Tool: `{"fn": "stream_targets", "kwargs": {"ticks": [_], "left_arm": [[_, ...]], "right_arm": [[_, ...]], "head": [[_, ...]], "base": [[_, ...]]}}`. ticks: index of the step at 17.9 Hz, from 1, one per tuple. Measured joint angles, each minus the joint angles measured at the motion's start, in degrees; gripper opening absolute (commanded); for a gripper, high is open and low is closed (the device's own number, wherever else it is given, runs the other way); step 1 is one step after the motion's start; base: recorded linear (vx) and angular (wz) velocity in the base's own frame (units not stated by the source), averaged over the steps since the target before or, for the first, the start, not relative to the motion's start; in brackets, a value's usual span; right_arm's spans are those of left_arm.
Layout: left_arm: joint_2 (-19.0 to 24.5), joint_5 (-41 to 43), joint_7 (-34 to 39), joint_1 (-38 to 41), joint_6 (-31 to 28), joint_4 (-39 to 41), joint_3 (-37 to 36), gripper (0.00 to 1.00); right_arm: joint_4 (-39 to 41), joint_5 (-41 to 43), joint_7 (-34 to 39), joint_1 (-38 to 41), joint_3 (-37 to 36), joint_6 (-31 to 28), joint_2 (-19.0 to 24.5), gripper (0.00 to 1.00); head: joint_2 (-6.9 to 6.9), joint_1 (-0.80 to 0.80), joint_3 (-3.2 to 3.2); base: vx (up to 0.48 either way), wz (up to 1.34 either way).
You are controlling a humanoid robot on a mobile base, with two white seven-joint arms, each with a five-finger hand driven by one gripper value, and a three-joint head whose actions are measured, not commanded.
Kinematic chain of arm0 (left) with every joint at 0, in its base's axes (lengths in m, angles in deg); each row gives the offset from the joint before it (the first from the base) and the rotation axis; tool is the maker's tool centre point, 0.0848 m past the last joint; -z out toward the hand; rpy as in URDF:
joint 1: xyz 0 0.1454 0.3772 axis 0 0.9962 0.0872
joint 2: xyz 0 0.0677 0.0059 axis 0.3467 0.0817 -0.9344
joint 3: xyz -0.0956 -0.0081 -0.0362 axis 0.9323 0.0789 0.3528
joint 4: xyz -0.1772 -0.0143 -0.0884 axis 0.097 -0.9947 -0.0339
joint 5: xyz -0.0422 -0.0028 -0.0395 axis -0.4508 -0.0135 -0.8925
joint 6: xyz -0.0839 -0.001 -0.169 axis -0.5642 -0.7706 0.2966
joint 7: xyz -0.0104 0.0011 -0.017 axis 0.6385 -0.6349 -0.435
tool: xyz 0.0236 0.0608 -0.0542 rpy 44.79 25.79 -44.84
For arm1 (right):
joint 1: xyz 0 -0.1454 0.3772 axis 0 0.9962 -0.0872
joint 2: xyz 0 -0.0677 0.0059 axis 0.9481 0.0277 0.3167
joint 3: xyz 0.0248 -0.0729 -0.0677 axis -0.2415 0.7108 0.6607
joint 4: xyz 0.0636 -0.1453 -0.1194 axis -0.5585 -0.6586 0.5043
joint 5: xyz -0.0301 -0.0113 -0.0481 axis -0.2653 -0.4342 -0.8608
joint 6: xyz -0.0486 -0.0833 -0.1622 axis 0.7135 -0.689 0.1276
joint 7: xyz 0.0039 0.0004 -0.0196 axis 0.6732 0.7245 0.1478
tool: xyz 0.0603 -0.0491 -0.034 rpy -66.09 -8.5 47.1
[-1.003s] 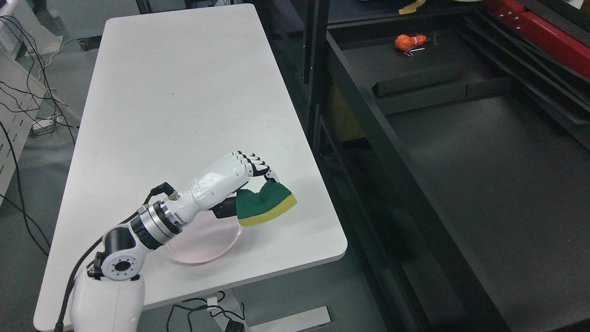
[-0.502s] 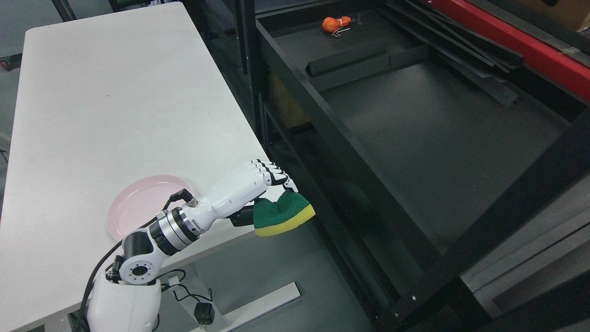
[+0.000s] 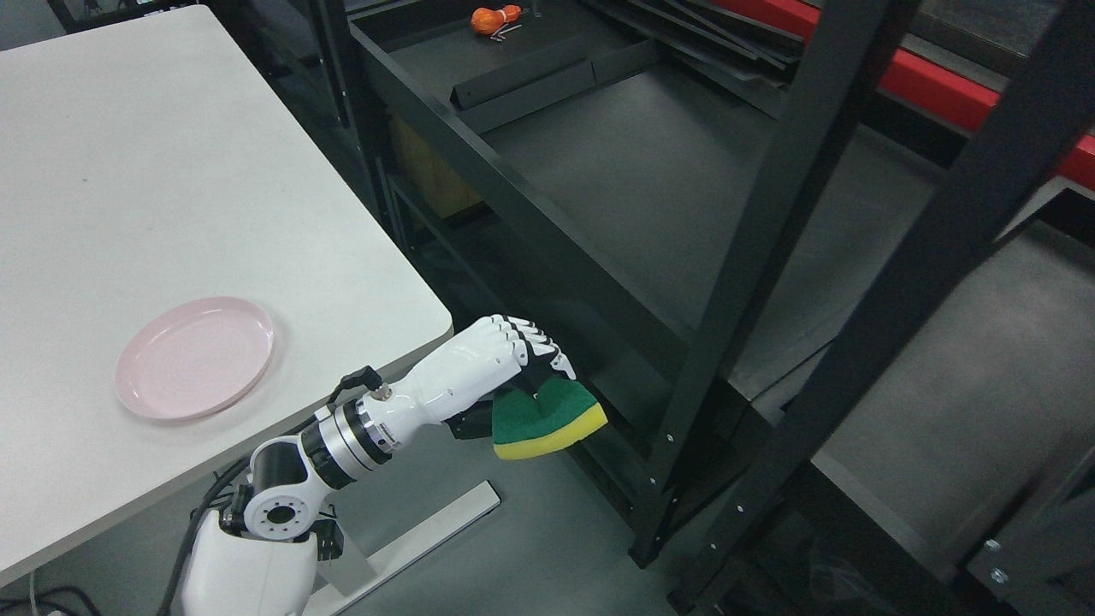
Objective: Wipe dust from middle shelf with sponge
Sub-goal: 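Carry the sponge in the left hand toward the dark metal shelf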
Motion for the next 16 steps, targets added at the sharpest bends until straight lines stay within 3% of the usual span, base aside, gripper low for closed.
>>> {"fn": "stream_targets", "kwargs": {"ticks": [16], "left_arm": [[-0.38, -0.48, 0.56, -1.43, 0.00, -0.06, -7.67, 0.00]], "right_arm": [[0.00, 0.00, 0.00, 0.00, 0.00, 0.00, 0.00, 1.00]], "head": [[-0.01, 0.00, 0.00]], "base": [[-0.179, -0.45]]}}
